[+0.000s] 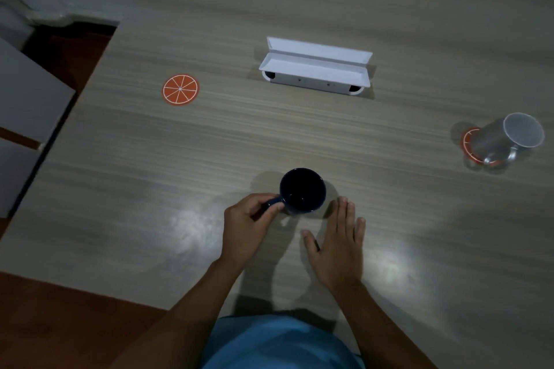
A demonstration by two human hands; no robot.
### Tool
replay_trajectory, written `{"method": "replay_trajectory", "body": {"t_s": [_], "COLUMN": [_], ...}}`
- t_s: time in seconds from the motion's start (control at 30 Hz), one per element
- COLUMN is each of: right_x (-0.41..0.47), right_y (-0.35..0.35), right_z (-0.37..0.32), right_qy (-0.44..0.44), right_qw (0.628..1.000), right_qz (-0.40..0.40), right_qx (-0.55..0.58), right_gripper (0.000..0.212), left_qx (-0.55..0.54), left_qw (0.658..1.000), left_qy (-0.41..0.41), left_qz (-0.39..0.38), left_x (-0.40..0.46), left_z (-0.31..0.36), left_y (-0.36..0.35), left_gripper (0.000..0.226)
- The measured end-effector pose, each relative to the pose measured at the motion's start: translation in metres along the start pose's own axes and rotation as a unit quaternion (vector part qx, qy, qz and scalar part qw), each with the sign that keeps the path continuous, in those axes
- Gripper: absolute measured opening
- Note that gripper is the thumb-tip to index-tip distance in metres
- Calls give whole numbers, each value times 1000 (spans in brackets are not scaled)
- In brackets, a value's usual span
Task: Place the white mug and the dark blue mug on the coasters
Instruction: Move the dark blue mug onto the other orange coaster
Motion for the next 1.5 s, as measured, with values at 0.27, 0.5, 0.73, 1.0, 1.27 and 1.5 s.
{"method": "replay_trajectory", "body": {"t_s": [0.27,0.5,0.73,1.0,1.27,1.5], "right_x": [41,77,79,84,83,84], "right_y": [-13,-28,-27,-26,-28,-29], "right_z": [-73,-151,-154,-151,-148,-146], "right_qy": [-1,49,29,14,11,8], "right_qw": [999,997,999,999,999,999], "right_qz": [-23,-26,-7,26,35,41], "right_qx": [-38,-52,-45,-15,-12,-5], "right_gripper": [91,89,89,82,80,79], "left_qx": [-88,-162,-201,-204,-193,-182], "left_qw": [979,935,896,848,852,854], "left_qy": [123,160,167,184,159,143], "left_qz": [140,271,358,454,460,466], "left_x": [49,133,212,243,241,250], "left_z": [-30,-54,-80,-103,-100,-93], "left_y": [63,126,166,160,148,150], "left_gripper": [14,4,3,20,22,23]}}
Point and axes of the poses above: each hand's wrist, its own x-axis towards the middle knuckle, its own y-axis out of the back of the hand, z = x × y, the point moved 8 cm from there along x, towards the middle knuckle, and after that the axes turned 7 degrees about z, right-handed, at the moved point
